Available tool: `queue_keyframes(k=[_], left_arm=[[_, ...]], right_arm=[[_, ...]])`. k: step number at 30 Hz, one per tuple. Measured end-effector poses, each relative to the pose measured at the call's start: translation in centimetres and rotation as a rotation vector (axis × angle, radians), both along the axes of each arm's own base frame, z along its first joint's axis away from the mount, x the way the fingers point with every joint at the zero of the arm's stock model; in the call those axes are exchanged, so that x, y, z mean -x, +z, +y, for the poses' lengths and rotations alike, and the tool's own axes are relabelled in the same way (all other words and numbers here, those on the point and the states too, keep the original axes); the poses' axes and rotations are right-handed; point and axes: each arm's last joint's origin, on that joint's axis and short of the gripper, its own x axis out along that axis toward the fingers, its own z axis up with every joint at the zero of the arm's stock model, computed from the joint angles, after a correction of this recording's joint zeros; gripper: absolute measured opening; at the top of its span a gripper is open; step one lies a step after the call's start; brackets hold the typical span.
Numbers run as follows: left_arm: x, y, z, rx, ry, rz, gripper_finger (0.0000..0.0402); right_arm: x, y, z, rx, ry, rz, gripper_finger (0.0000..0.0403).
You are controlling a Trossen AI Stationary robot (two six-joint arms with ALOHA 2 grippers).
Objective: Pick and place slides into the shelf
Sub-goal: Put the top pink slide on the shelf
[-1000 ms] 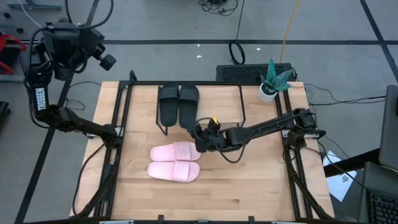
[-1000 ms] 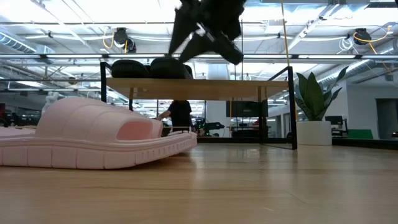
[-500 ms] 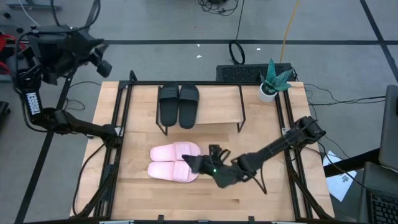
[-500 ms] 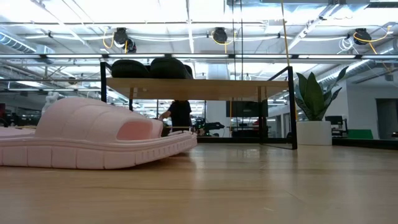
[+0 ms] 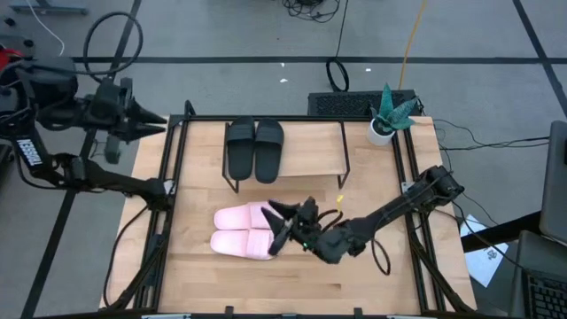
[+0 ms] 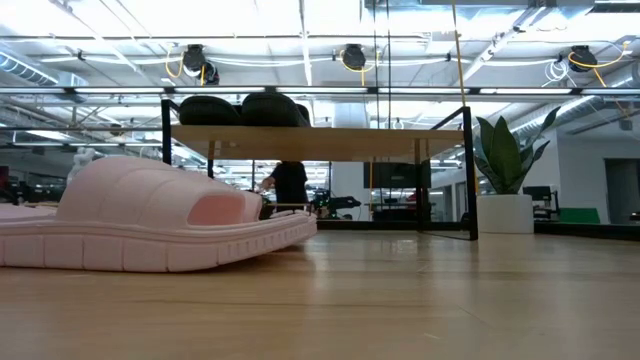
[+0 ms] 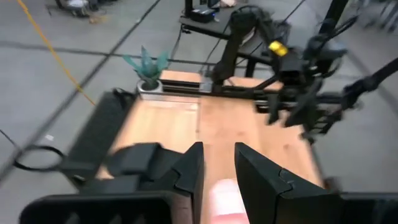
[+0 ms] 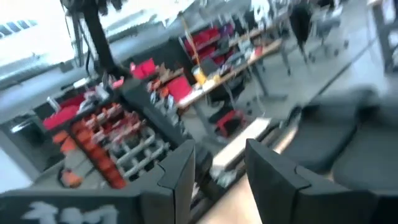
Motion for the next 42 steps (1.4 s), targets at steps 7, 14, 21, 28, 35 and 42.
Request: queue_keyframes(k=[7, 14, 21, 28, 35, 42], left_arm=[[-2.4, -0.5, -0.3, 0.205, -0.047, 0.063, 0.0088], [-12.4, -5.7, -3.5, 0.178, -0.191, 0.418, 0.0088], [-15.9, -13.2, -10.4, 0.053, -0.246, 0.778, 0.0087], [-16.8, -18.6, -14.3, 0.154, -0.146, 0.849, 0.0088], [-18.5, -21.7, -17.7, 0.393, -0.132, 0.686, 0.0088], [-18.0, -23.5, -18.7, 0.035, -0.16, 0.552, 0.0088]], right_arm=[[-0.5, 2.8, -3.2, 0.171, -0.096, -0.084, 0.013], [1.1, 5.9, -4.7, 0.39, -0.172, -0.222, 0.013], [5.2, 9.8, -4.0, 0.571, -0.291, -0.043, 0.013], [8.9, 13.1, -4.6, 0.56, -0.34, 0.024, 0.013], [11.0, 15.1, -5.2, 0.586, -0.317, 0.091, 0.013], [12.9, 16.1, -4.7, 0.579, -0.28, 0.167, 0.013]])
